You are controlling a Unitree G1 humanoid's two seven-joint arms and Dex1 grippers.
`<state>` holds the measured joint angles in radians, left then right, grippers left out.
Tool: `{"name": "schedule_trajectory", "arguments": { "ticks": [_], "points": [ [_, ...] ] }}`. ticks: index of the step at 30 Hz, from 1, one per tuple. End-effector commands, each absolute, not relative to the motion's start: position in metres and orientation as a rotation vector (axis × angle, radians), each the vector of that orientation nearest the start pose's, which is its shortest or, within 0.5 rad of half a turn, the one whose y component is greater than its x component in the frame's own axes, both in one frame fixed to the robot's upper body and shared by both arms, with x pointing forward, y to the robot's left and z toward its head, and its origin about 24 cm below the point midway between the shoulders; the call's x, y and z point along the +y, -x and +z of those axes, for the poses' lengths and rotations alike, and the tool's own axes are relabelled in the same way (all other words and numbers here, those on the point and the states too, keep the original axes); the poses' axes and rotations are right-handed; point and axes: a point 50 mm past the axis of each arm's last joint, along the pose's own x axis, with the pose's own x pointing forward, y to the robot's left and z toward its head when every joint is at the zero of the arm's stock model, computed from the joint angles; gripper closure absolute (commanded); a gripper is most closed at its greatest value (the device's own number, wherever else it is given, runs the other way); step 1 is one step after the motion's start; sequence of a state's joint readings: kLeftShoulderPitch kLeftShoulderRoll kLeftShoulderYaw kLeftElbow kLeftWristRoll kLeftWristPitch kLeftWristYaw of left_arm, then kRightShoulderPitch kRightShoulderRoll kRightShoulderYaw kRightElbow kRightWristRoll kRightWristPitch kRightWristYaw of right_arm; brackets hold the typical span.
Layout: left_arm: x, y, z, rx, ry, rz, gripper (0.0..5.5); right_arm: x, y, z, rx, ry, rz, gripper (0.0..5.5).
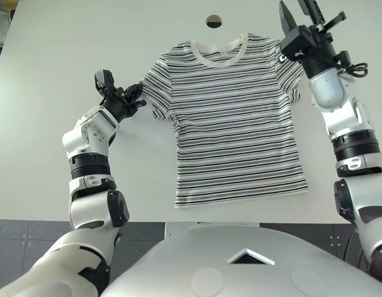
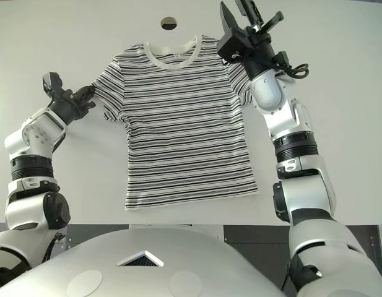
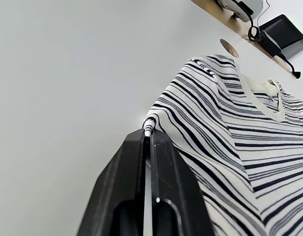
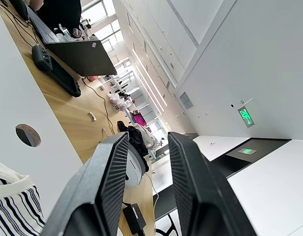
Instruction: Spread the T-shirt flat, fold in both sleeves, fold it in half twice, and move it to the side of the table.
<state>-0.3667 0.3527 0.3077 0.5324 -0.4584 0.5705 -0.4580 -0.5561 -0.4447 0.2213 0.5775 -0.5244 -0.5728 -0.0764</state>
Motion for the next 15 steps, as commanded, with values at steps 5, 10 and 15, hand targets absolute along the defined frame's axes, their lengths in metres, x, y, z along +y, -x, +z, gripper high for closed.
{"name": "schedule_trajectory", "arguments": {
  "ticks": [5, 10, 15],
  "points": [
    [0.225, -0.302, 0.042, 0.437, 0.494, -0.306, 5.38, -0.156, -0.335, 0.111, -0.527, 0.974, 0.352, 4.03],
    [0.207, -0.3, 0.056, 0.412, 0.504, -0.366, 5.38, -0.156, -0.335, 0.111, -0.527, 0.972, 0.351, 4.03],
    [0.184, -0.302, 0.057, 0.421, 0.538, -0.419, 5.38, -0.156, -0.335, 0.111, -0.526, 0.969, 0.348, 4.03]
  ]
}}
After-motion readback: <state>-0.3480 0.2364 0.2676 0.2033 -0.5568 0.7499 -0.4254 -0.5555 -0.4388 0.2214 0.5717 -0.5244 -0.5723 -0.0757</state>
